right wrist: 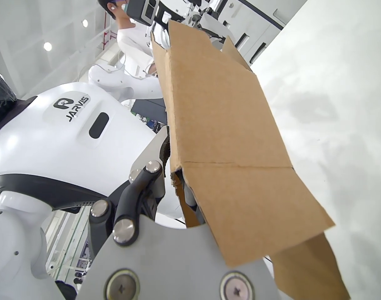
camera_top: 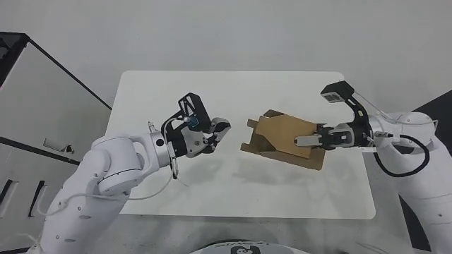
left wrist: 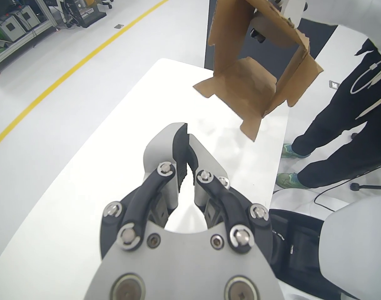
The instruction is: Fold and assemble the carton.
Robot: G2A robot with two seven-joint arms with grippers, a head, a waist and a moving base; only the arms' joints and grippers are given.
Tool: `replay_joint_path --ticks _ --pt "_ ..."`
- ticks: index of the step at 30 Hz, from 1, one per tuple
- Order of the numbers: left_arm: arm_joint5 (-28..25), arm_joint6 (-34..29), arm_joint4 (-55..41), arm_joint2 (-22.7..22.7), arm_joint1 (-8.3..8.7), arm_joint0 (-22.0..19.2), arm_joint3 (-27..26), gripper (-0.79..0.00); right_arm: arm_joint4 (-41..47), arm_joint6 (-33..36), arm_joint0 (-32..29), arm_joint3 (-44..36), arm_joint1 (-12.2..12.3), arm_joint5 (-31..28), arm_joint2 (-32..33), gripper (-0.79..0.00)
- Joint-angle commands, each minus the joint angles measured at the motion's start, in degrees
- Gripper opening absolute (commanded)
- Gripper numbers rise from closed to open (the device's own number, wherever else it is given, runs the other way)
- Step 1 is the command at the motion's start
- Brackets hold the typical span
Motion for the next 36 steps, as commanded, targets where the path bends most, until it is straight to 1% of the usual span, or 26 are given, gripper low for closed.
replay_joint_path --ticks 1,5,9,13,16,21,30,32,36 --pt "-0.4 1.2 -1.0 -0.3 0.0 0.1 0.3 -0.785 4.9 0.9 0.1 1.4 -0.4 -0.4 -1.1 -0.785" --pt "-1.0 2.1 -2.5 -1.9 0.16 0.6 0.5 -0.785 8.7 2.1 1.7 2.8 -1.0 0.8 -3.1 -0.785" --pt "-1.5 2.3 -4.0 -4.0 0.4 1.3 -0.1 -0.785 9.8 2.6 3.5 4.3 -1.8 1.2 -4.9 -0.785" --pt "-2.1 2.5 -5.5 -6.5 0.67 2.5 -0.2 -0.785 10.6 3.3 6.2 4.8 -2.8 2.0 -7.1 -0.785" --pt "-2.7 2.0 -6.3 -8.2 0.9 3.4 -0.4 -0.785 12.9 4.1 8.5 5.3 -3.9 2.7 -8.6 -0.785" --pt "-3.6 1.5 -7.8 -10.7 1.22 4.4 -0.7 -0.785 15.0 4.1 11.4 6.3 -5.1 2.7 -10.5 -0.785" --pt "-3.4 1.8 -7.8 -10.7 1.21 4.5 -0.6 -0.785 15.0 4.1 11.4 6.3 -5.1 2.7 -10.5 -0.785" --pt "-3.0 3.2 -8.4 -10.2 1.12 4.7 -0.2 -0.785 17.6 3.4 10.3 5.6 -5.5 2.3 -11.2 -0.785" --pt "-4.6 4.0 -9.9 -9.9 1.14 4.2 0.3 -0.785 19.8 4.1 10.4 6.6 -6.2 2.8 -12.1 -0.785"
